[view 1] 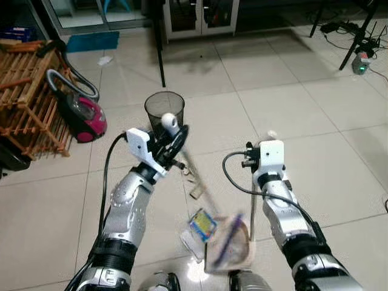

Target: Sweep floor

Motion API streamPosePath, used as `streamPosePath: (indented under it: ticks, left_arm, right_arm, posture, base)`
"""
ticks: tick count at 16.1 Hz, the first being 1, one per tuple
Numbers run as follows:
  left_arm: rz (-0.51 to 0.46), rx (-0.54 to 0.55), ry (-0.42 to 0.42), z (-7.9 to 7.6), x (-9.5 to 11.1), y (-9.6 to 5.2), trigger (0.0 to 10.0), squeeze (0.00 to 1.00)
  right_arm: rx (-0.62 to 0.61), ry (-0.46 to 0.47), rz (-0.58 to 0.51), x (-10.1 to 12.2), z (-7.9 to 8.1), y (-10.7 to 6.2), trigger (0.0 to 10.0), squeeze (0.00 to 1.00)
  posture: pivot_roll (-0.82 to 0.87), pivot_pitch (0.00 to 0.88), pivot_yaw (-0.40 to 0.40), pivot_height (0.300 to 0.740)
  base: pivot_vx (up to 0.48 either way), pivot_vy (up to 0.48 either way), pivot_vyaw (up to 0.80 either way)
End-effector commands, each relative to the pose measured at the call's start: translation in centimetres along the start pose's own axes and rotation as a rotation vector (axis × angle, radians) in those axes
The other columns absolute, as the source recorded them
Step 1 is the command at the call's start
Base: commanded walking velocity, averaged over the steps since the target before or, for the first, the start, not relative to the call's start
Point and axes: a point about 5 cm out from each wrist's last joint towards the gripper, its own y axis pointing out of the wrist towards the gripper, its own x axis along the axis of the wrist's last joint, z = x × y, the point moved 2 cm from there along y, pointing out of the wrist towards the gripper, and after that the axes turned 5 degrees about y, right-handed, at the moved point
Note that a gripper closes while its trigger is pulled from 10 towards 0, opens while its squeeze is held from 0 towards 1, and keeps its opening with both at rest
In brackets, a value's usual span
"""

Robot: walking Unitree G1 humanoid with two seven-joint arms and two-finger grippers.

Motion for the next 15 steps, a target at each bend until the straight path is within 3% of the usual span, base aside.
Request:
streamPosePath:
  ticks: [1, 6, 9, 12, 15]
  left_arm:
    - [-0.043, -0.06, 0.043, -0.1, 1.6, 0.7, 10.0, 0.0]
    - [-0.103, -0.049, 0.095, 1.3, 4.3, 1.3, 10.0, 0.0]
    - [-0.177, -0.075, 0.13, 2.5, 7.8, 1.7, 10.0, 0.0]
    - [-0.181, -0.047, 0.2, 4.2, 9.6, 1.3, 10.0, 0.0]
    - [-0.155, 0.06, 0.281, 6.9, 10.7, 0.4, 10.0, 0.0]
  right_arm:
    - [-0.01, 0.021, -0.037, 0.8, -0.2, 0.4, 10.0, 0.0]
    - [-0.012, 0.03, -0.04, 0.8, -0.5, 0.5, 10.0, 0.0]
    - [-0.019, 0.069, -0.035, 0.5, -1.0, 0.4, 10.0, 0.0]
    - [-0.042, 0.142, -0.036, 0.3, -1.8, 0.2, 10.0, 0.0]
    - [-0.064, 0.227, -0.039, -0.1, -2.7, -0.2, 10.0, 0.0]
  posture:
    - [-0.09, 0.109, 0.056, 0.74]
    - [-0.09, 0.091, 0.056, 0.74]
    - [-0.08, 0.078, 0.055, 0.74]
    - [-0.07, 0.069, 0.056, 0.74]
    - [-0.06, 0.065, 0.059, 0.74]
  base:
    - [0.0, 0.0, 0.0]
    - [0.0, 0.0, 0.0]
    - [0.0, 0.0, 0.0]
    - [0.0, 0.0, 0.0]
    - [0.0, 0.0, 0.0]
